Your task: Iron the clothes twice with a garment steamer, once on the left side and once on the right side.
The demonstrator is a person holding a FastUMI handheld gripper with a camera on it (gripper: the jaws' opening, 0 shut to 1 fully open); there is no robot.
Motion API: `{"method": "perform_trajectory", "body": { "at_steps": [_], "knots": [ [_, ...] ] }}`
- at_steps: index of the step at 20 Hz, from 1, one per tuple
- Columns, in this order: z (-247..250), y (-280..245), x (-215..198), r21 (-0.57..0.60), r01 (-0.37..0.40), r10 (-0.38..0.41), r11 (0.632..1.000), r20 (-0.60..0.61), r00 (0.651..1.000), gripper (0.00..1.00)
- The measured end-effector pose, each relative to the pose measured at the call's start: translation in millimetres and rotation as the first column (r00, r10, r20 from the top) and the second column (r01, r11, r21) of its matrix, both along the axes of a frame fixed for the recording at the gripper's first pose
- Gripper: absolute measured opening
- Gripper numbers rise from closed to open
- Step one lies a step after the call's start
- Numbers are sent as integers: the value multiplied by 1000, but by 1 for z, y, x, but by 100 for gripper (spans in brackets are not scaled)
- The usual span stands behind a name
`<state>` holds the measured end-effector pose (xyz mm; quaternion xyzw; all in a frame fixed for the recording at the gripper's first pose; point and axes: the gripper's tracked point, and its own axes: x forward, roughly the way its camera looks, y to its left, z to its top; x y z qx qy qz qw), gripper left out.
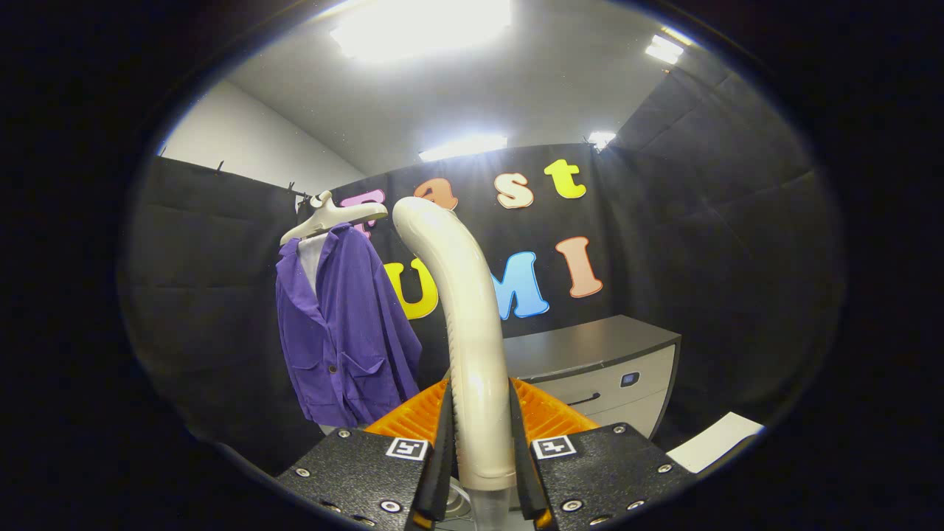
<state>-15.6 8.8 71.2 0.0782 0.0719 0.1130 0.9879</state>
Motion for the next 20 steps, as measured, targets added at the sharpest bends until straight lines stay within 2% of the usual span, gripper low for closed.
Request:
{"method": "perform_trajectory", "body": {
  "at_steps": [20],
  "knots": [
    [-22,22,6,-23,-9,9,1000,-33,999,37]
  ]
}}
